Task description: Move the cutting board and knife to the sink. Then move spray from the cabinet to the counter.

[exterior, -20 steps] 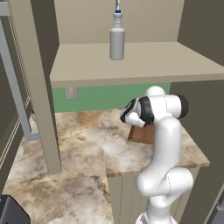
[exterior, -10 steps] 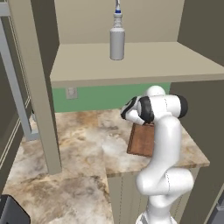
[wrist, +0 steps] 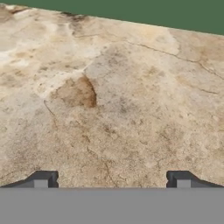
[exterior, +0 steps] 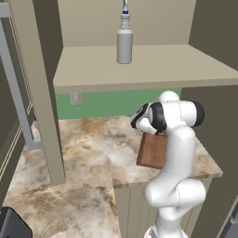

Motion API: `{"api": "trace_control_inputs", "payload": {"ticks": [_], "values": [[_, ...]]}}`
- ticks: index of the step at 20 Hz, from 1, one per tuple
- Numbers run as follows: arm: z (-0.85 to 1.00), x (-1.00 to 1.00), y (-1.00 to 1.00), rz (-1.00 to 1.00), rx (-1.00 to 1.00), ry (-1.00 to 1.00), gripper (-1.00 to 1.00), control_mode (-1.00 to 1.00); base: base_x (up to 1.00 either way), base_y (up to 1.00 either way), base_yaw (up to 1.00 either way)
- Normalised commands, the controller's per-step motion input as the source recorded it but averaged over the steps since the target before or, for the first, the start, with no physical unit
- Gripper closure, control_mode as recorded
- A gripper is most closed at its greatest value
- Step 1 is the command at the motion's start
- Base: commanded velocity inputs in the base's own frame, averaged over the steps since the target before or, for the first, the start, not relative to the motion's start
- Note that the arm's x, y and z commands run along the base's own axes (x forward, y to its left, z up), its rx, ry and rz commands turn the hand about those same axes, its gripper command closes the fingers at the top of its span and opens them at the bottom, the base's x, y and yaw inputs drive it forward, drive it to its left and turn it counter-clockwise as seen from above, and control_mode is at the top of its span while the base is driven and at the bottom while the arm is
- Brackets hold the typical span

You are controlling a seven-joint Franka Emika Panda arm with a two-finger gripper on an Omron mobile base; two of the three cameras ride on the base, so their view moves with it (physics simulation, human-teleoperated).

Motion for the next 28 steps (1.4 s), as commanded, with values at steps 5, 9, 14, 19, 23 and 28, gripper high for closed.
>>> {"api": "trace_control_inputs", "payload": {"ticks": [5, 9, 14, 19, 23, 28], "values": [[-0.20, -0.68, -0.11, 0.04, 0.00, 0.04, -1.00, -1.00, 0.00, 0.00, 0.00], [-0.16, -0.57, -0.14, 0.09, 0.00, 0.00, -1.00, -1.00, 0.00, 0.00, 0.00], [-0.17, -0.51, -0.30, 0.12, 0.01, 0.00, -1.00, -1.00, 0.00, 0.00, 0.00], [-0.26, -0.52, -0.35, 0.13, 0.01, 0.00, -1.00, -1.00, 0.00, 0.00, 0.00], [-0.22, -0.53, -0.21, 0.11, 0.00, 0.00, -1.00, -1.00, 0.00, 0.00, 0.00], [-0.20, -0.71, -0.07, 0.01, 0.00, 0.00, -1.00, -1.00, 0.00, 0.00, 0.00]]}}
